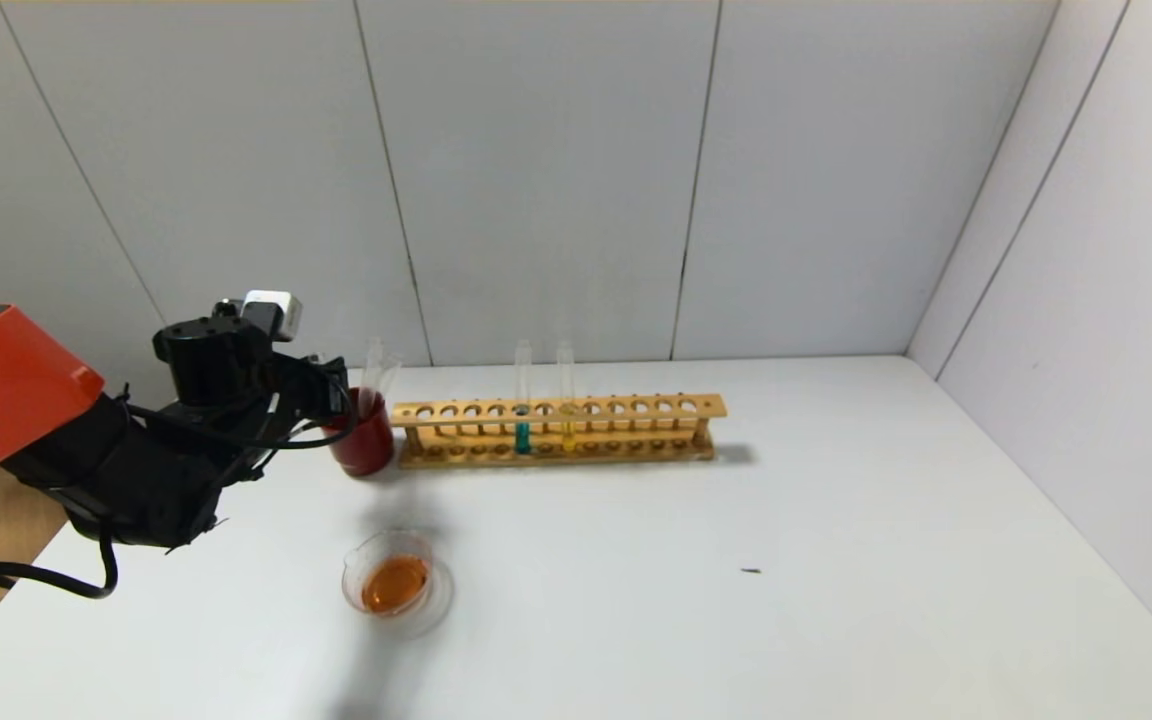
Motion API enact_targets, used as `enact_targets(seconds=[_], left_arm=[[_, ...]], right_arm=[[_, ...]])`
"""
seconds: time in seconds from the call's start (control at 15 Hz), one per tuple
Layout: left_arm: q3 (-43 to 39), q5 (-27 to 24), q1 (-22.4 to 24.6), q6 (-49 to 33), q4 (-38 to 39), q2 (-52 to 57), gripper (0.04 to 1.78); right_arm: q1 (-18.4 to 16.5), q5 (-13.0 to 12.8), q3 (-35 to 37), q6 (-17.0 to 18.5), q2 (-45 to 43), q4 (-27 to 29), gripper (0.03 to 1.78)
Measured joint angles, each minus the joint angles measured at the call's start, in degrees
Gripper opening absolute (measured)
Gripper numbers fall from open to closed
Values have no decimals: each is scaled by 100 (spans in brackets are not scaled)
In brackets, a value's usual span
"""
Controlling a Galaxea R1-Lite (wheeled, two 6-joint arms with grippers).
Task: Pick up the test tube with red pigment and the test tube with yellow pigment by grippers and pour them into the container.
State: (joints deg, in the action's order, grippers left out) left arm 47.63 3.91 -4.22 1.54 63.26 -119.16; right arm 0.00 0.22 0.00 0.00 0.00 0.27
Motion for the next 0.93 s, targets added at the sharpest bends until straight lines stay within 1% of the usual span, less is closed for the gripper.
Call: enact_targets(seconds=[0.13,0.33,0.47,0.6,0.67,0.93], left_arm=[[0,0,0,4,-2,-10,78],[-6,0,-7,2,5,-18,132],[-6,0,-10,4,9,-7,155],[-2,0,-18,6,7,43,170],[-2,-1,-22,9,5,76,174],[-6,-1,-27,24,-20,288,175]], right_arm=[[0,2,0,2,0,0,175],[0,0,0,0,0,0,175],[0,2,0,0,0,0,175],[0,2,0,0,0,-2,175],[0,0,0,0,0,0,175],[0,0,0,2,0,0,175]])
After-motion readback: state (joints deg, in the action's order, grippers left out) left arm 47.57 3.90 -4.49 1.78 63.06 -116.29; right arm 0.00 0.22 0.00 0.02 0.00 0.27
